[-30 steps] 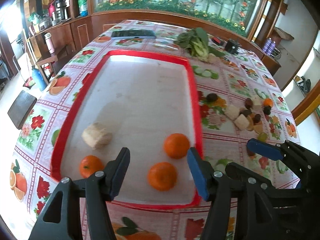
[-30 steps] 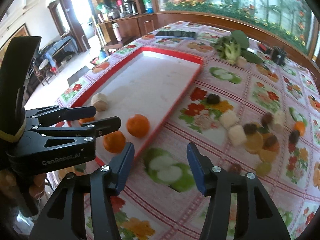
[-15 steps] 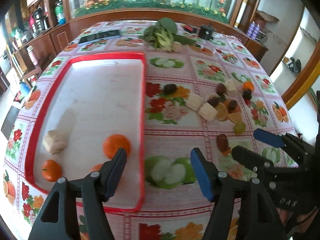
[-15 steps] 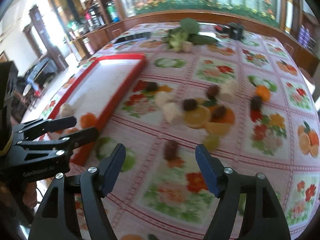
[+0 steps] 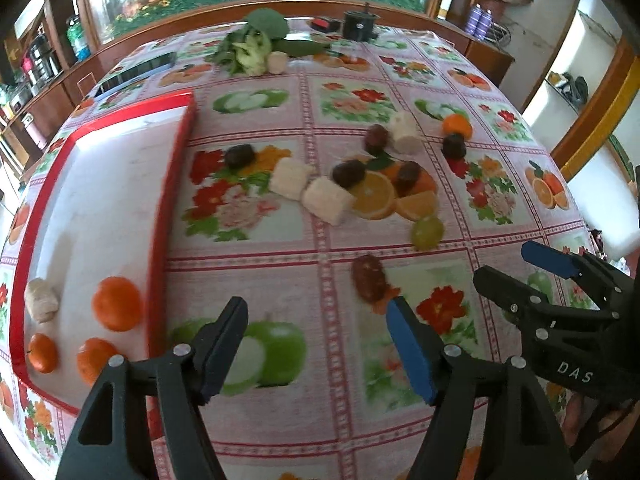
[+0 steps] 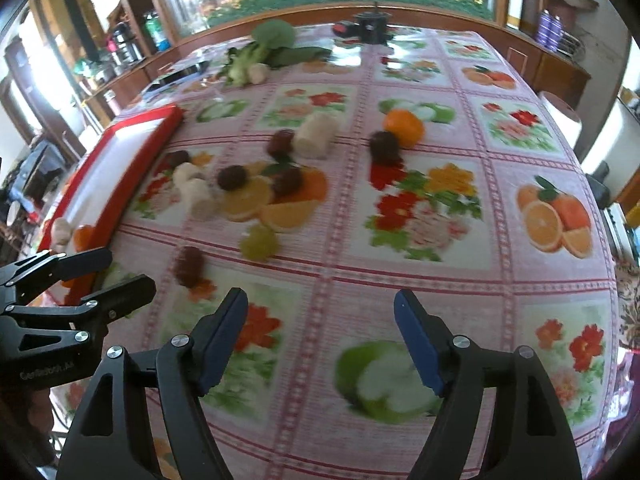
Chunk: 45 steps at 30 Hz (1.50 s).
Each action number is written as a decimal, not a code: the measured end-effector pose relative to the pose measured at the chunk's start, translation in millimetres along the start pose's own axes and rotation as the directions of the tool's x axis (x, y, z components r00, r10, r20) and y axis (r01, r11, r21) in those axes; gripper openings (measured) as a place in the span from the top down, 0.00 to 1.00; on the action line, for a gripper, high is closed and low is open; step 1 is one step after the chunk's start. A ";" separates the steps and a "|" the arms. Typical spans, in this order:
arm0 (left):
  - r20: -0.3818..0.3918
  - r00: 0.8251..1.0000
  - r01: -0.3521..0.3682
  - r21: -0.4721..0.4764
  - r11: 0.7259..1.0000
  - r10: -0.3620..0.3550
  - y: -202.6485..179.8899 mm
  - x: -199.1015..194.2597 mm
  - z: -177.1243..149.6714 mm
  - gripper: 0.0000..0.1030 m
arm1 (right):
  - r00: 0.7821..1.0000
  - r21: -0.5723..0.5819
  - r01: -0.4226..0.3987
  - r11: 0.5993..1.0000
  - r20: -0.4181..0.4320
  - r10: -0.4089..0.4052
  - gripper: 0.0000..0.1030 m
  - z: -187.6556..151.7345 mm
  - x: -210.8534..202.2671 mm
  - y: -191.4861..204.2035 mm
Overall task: Organize fruits
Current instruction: 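Withdraw both open grippers from the tray back toward the fruit, then grasp a dark red date with the left gripper while the right gripper grasps a green grape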
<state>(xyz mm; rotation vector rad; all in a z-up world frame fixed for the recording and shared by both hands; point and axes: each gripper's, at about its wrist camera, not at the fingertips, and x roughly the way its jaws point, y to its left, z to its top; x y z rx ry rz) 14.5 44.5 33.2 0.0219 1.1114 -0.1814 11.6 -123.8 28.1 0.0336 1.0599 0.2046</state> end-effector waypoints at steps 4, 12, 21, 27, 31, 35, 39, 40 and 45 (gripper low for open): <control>-0.005 1.000 -0.006 0.012 1.000 0.006 -11.3 8.3 3.2 0.28 | 1.000 0.024 -0.005 1.000 -0.017 0.006 0.26 -2.8 2.0 -12.2; -0.033 0.999 0.014 -0.004 1.000 -0.014 -19.3 26.2 7.6 0.29 | 0.999 0.032 -0.025 0.999 -0.019 0.026 0.26 -7.6 -2.5 -20.1; 0.005 0.999 0.036 -0.040 0.999 -0.036 -8.7 23.1 9.6 0.78 | 0.999 0.009 -0.047 0.999 0.006 0.047 0.26 -3.8 -1.2 -14.2; -0.004 0.999 0.044 -0.049 0.998 -0.044 -4.2 18.3 3.6 0.78 | 0.996 -0.074 -0.080 0.994 0.034 0.083 0.26 7.1 4.0 8.9; -0.002 0.999 0.050 -0.066 0.997 -0.050 3.8 12.3 -0.8 0.78 | 0.993 -0.115 -0.112 0.987 0.033 0.116 0.26 16.6 13.5 22.2; 0.001 0.998 0.064 -0.089 0.994 -0.064 12.4 8.1 -4.7 0.78 | 0.989 -0.145 -0.146 0.979 0.015 0.150 0.30 23.2 25.6 33.9; -0.004 0.997 0.070 -0.093 0.993 -0.071 15.4 8.6 -8.0 0.78 | 0.988 -0.174 -0.154 0.973 -0.002 0.156 0.56 25.0 32.5 41.7; -0.008 0.997 0.076 -0.096 0.993 -0.077 15.8 9.8 -8.7 0.78 | 0.988 -0.180 -0.153 0.972 -0.010 0.154 0.62 25.5 34.3 43.4; -0.007 0.996 0.087 -0.094 0.992 -0.088 16.0 11.2 -9.9 0.78 | 0.990 -0.153 -0.135 0.979 0.007 0.138 0.76 25.0 31.1 35.6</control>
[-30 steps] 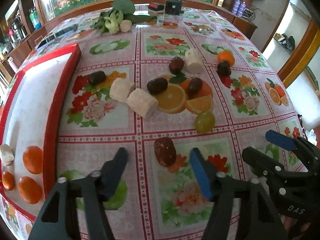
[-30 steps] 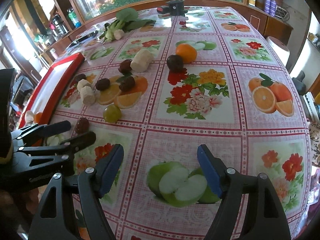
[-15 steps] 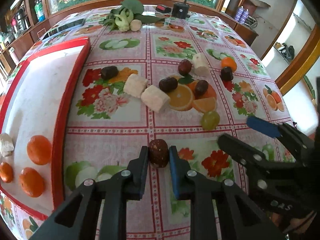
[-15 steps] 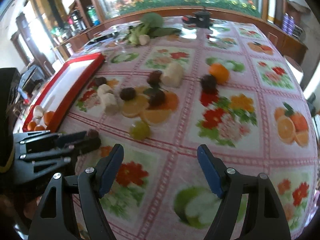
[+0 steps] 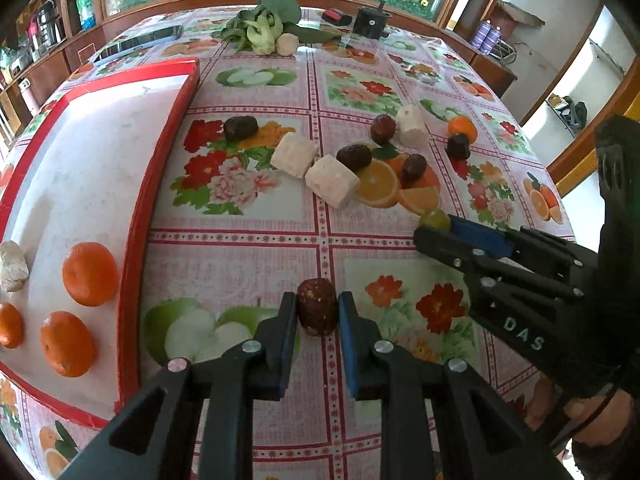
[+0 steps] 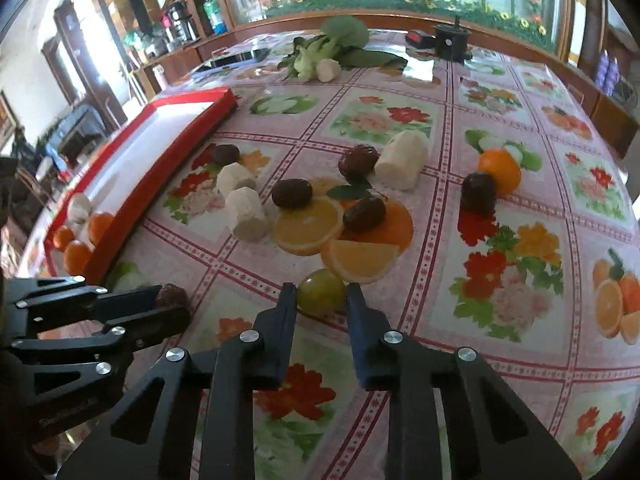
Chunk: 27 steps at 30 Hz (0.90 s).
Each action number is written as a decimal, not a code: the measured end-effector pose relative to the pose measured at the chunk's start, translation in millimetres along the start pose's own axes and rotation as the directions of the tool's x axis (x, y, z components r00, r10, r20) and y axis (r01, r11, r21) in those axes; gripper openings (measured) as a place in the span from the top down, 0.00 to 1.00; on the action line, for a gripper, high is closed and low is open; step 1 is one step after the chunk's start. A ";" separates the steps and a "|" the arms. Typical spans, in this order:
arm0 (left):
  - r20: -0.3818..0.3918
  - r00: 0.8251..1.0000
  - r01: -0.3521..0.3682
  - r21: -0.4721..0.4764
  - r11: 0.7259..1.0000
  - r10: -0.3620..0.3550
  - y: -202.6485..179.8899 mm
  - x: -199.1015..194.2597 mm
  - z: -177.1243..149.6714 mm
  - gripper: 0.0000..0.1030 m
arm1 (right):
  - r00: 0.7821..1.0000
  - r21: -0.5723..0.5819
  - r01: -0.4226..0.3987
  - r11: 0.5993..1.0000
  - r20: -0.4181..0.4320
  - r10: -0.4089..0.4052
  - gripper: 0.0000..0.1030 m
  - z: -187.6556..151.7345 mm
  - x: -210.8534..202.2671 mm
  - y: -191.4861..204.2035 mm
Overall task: Organize fruits
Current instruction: 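Grasp a dark red date with the left gripper while the right gripper grasps a green grape, then carry the date and the grape over the red-rimmed tray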
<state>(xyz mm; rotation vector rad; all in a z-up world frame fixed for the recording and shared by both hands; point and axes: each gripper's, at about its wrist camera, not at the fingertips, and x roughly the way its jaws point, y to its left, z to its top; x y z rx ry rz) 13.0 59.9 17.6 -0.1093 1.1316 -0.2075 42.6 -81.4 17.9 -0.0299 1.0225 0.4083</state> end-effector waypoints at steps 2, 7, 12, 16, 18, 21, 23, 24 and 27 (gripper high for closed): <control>0.000 1.000 0.008 -0.001 1.000 -0.008 0.3 -0.2 -0.3 0.78 | 1.000 0.016 0.000 1.000 0.004 0.000 0.76 -2.6 -4.0 -2.4; -0.001 1.000 0.021 0.008 1.000 -0.021 -2.4 -0.3 -1.5 0.78 | 1.000 0.031 0.010 0.999 0.018 -0.011 0.76 -9.9 -17.2 -2.8; 0.002 1.000 0.011 0.032 0.999 -0.011 -7.2 -0.9 -4.8 0.78 | 0.999 0.040 0.033 0.999 0.019 -0.034 0.76 -20.2 -25.8 0.7; 0.002 1.000 0.017 0.039 0.999 -0.017 -8.8 -1.9 -7.0 0.78 | 0.999 0.051 0.045 0.998 -0.001 -0.045 0.76 -28.6 -25.6 1.9; 0.001 1.000 0.021 0.045 0.999 -0.022 -9.7 -2.6 -8.3 0.78 | 0.999 0.055 0.053 0.997 -0.010 -0.052 0.76 -31.4 -24.5 2.7; 0.002 1.000 0.027 0.050 0.998 -0.027 -10.3 -4.3 -10.5 0.78 | 0.998 0.060 0.062 0.996 -0.016 -0.061 0.76 -33.3 -24.3 3.9; 0.003 0.999 0.032 0.054 0.998 -0.032 -9.9 -6.6 -12.0 0.78 | 0.998 0.064 0.067 0.996 -0.017 -0.066 0.76 -33.2 -25.0 5.4; 0.004 0.999 0.033 0.056 0.998 -0.034 -9.9 -8.0 -12.8 0.78 | 0.998 0.066 0.068 0.996 -0.017 -0.067 0.76 -33.1 -25.3 6.2; 0.012 0.999 0.039 0.061 0.997 -0.040 -9.4 -13.5 -13.6 0.78 | 0.997 0.066 0.071 0.995 -0.015 -0.070 0.76 -31.5 -25.9 10.5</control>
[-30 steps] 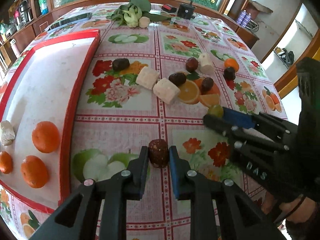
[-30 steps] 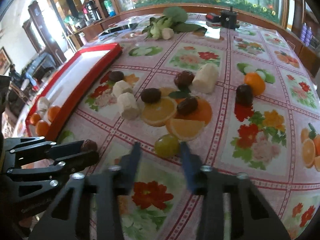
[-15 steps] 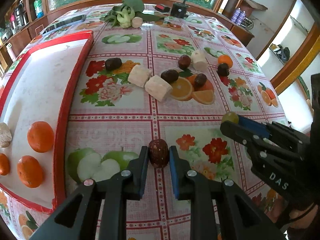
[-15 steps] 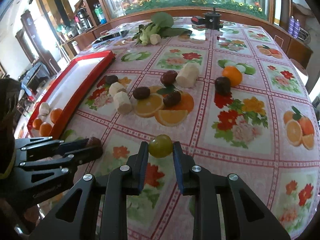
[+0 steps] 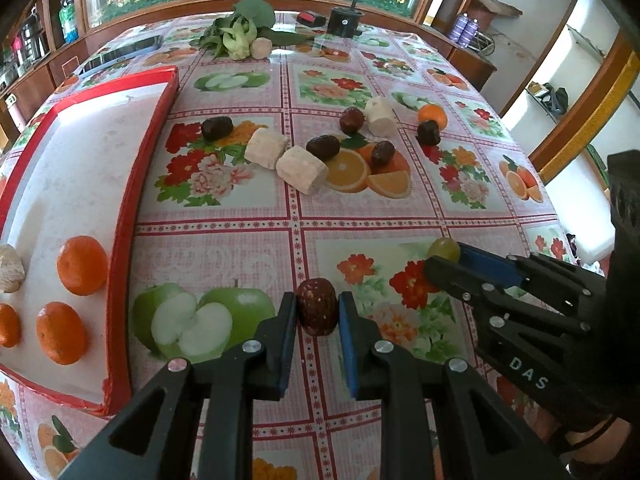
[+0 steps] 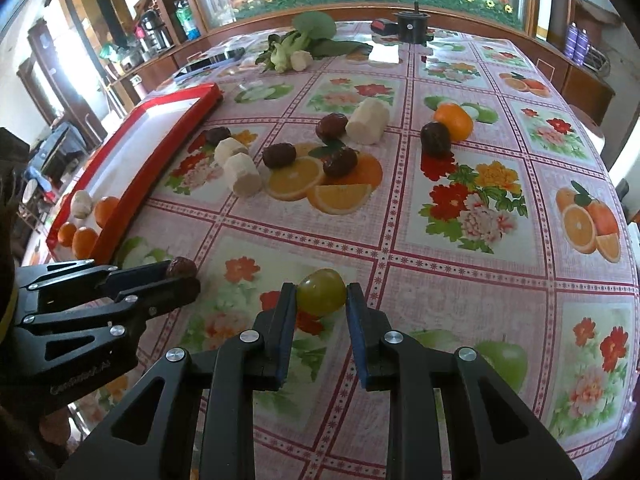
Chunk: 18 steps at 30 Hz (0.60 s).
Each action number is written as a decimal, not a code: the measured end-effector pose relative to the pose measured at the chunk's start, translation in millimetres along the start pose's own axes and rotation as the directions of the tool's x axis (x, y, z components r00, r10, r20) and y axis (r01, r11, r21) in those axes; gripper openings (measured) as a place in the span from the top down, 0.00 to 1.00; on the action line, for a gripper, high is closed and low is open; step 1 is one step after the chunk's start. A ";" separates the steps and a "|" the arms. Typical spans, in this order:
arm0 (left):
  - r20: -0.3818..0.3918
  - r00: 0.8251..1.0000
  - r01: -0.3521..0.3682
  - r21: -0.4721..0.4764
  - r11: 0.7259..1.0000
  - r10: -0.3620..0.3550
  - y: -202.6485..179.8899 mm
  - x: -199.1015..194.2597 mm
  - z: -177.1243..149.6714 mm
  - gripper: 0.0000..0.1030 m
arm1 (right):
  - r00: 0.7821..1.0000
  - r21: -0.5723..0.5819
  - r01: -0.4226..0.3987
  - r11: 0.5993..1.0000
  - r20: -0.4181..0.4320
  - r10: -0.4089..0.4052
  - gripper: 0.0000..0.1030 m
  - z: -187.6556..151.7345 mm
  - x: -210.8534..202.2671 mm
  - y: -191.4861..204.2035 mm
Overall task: Organize fruits
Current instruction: 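Carry the date and the grape over the red-rimmed tray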
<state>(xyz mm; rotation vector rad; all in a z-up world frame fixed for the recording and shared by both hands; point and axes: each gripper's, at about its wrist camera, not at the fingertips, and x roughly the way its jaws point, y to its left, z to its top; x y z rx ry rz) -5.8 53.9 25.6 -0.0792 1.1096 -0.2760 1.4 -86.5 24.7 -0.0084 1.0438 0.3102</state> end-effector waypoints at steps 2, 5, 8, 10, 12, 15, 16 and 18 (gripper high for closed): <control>0.005 1.000 0.001 0.006 1.000 -0.001 0.1 -3.7 -0.2 0.78 | 1.000 -0.004 0.000 1.000 0.000 0.000 0.76 0.9 -0.2 3.4; 0.009 1.000 0.005 0.009 1.000 -0.005 1.9 -9.0 -0.5 0.78 | 1.000 -0.014 0.000 1.000 0.002 0.000 0.76 2.5 -1.1 10.3; 0.021 1.000 0.006 0.009 1.000 -0.007 5.3 -15.7 -0.2 0.78 | 1.000 -0.026 -0.001 1.000 0.007 0.002 0.76 5.0 -2.4 17.8; 0.029 1.000 0.004 0.011 1.000 -0.005 8.0 -19.5 0.6 0.78 | 1.000 -0.033 -0.004 0.999 0.010 0.004 0.76 7.0 -2.8 22.6; 0.038 0.999 0.004 0.009 1.000 -0.004 12.0 -24.0 1.2 0.78 | 1.000 -0.044 -0.006 0.999 0.014 0.006 0.76 9.9 -3.5 29.3; 0.049 0.999 0.004 -0.001 1.000 -0.003 19.9 -30.3 2.8 0.78 | 1.000 -0.060 -0.017 0.998 0.018 0.018 0.76 15.7 -3.4 39.3; 0.053 0.999 0.001 -0.003 1.000 -0.001 22.9 -32.5 3.1 0.78 | 1.000 -0.066 -0.021 0.998 0.019 0.022 0.76 17.3 -3.5 43.4; 0.061 0.998 -0.004 -0.010 1.000 0.004 30.6 -37.2 4.1 0.78 | 0.999 -0.079 -0.029 0.996 0.019 0.030 0.76 21.3 -3.0 51.7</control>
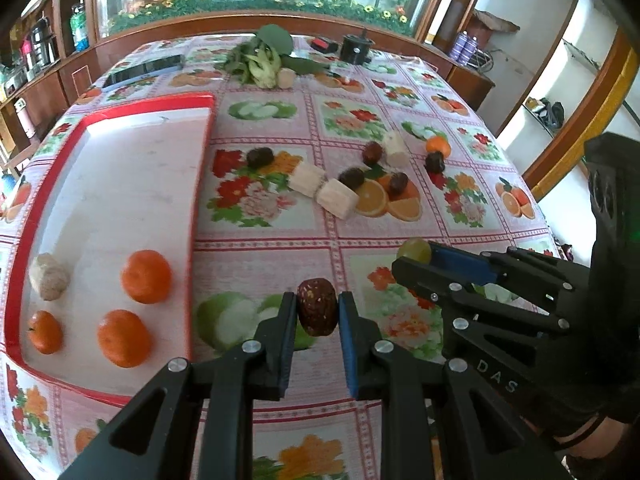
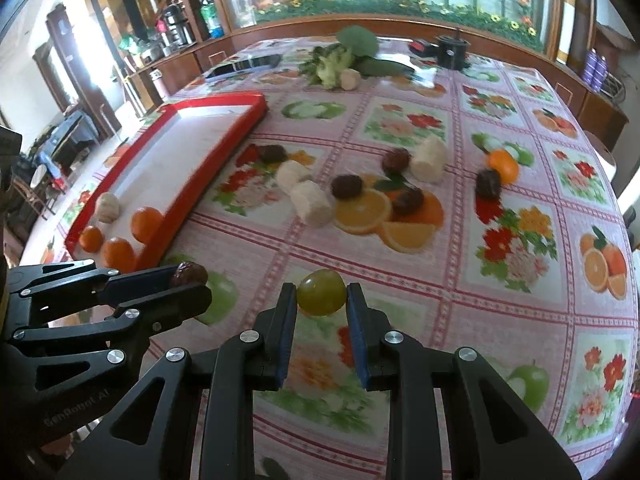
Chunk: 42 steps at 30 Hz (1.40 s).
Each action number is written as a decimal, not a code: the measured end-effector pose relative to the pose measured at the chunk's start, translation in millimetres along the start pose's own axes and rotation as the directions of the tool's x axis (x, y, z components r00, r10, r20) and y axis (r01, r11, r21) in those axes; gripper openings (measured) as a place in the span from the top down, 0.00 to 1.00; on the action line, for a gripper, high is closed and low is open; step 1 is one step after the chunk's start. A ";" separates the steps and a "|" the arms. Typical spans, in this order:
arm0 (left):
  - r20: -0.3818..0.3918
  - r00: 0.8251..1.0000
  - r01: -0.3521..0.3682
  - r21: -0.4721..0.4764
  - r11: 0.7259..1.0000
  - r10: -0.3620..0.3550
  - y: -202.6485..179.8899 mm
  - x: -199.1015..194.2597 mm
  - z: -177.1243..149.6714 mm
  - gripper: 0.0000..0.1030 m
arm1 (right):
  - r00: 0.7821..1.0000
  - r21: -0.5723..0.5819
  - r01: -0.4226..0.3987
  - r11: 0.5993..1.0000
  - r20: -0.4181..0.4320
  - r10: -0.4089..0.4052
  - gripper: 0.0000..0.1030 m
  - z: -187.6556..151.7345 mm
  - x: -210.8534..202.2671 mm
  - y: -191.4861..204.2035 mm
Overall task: Organize fruits
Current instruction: 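Carry the date and the grape over the red-rimmed tray, then lower the date and grape into the tray and open both grippers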
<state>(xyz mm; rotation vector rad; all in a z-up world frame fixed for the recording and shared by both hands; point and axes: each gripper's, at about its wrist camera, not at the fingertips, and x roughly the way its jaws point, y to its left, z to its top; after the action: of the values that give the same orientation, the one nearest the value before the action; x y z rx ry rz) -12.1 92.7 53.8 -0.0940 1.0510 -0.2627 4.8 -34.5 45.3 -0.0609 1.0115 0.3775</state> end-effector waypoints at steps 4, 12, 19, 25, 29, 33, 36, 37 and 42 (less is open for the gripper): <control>0.016 1.000 -0.011 -0.020 1.000 0.011 15.9 -8.3 2.7 0.78 | 1.000 -0.029 -0.015 0.999 0.004 0.015 0.76 10.1 2.1 16.3; 0.048 0.998 -0.040 -0.069 0.997 0.043 54.5 -22.2 9.1 0.78 | 0.998 -0.083 -0.057 0.995 0.007 0.058 0.76 31.8 8.1 50.9; 0.067 0.994 -0.080 -0.125 0.989 0.089 91.5 -31.0 18.9 0.78 | 0.995 -0.161 -0.093 0.983 0.011 0.096 0.76 52.5 17.8 87.5; 0.069 0.984 -0.151 -0.175 0.973 0.166 131.5 -32.5 32.4 0.78 | 0.993 -0.230 -0.110 0.967 0.017 0.117 0.76 68.9 32.0 117.1; 0.051 0.977 -0.191 -0.211 0.959 0.206 158.0 -27.3 39.5 0.78 | 0.992 -0.262 -0.117 0.958 0.019 0.126 0.76 76.5 43.9 128.8; 0.026 0.975 -0.209 -0.232 0.950 0.220 175.8 -17.2 44.8 0.77 | 0.990 -0.281 -0.133 0.951 0.004 0.139 0.76 80.6 59.6 139.8; 0.007 0.975 -0.214 -0.239 0.947 0.222 183.9 -8.4 46.2 0.77 | 0.990 -0.298 -0.140 0.944 -0.017 0.142 0.76 81.7 72.2 146.1; 0.002 0.975 -0.215 -0.240 0.947 0.222 185.3 -5.7 46.2 0.77 | 0.990 -0.303 -0.143 0.942 -0.022 0.143 0.76 81.9 75.2 147.8; -0.023 0.975 -0.219 -0.235 0.947 0.220 189.7 8.1 46.9 0.77 | 0.989 -0.329 -0.148 0.932 -0.046 0.141 0.76 81.1 87.4 155.6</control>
<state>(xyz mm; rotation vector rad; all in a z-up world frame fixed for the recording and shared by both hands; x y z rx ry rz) 64.4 271.3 31.9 -0.1902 1.0759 0.0664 59.8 153.3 34.7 -0.2970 0.9678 0.6824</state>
